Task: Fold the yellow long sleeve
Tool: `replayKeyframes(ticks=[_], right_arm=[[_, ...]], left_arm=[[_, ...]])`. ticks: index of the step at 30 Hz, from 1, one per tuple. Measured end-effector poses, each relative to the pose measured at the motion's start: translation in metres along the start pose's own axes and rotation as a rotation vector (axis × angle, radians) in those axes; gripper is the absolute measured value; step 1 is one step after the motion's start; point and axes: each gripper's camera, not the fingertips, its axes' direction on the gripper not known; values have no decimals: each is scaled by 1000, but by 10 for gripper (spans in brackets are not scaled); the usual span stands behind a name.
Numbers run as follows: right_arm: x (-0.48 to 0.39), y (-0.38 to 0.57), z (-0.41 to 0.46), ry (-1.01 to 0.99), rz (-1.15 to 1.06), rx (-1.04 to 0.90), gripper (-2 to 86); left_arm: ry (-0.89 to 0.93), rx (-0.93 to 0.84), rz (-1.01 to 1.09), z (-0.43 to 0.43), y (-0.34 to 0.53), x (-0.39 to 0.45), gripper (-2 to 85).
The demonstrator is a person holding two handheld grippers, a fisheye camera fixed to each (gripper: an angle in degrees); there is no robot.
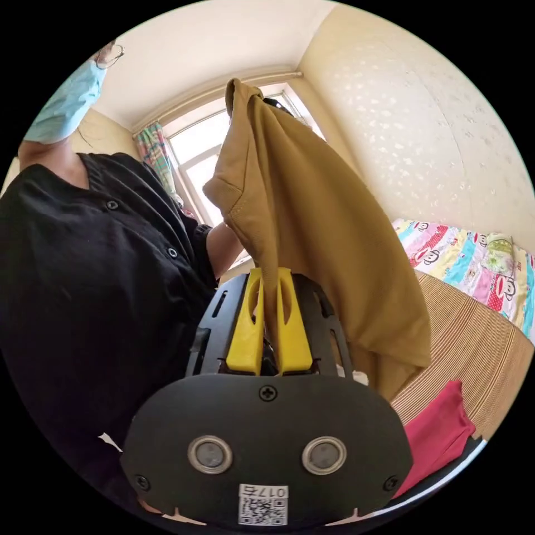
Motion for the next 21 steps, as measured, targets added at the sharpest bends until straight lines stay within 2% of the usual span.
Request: replayKeyframes(ticks=[2,4,6,8,9,15,17,20,21], right_arm=[[12,2,-11,61,61,69,41],[16,-2,-29,249,107,177,38],[15,-16,-38,382,101,208,37],[12,-35,-42,521,81,244,36],[10,-48,-40,572,56,260,36],[-11,-113,-2,632,-37,390,37],[-24,-127,15,671,-88,388,37],[-42,-139,42,729,-148,386,38],[-49,-140,50,741,-166,390,38]], left_arm=[[-104,-62,-23,10,-18,-5,40],[-241,-127,-90,16,-34,-9,41],[-393,-203,-157,25,-48,-9,42],[-598,-334,-147,47,-64,7,41],[-638,-356,-140,52,-68,11,42],[-1023,-523,-316,95,-101,5,40],[-1267,-652,-346,125,-103,-5,39],[-1486,-805,-297,170,-89,-25,37],[-1505,-816,-272,178,-84,-29,37]])
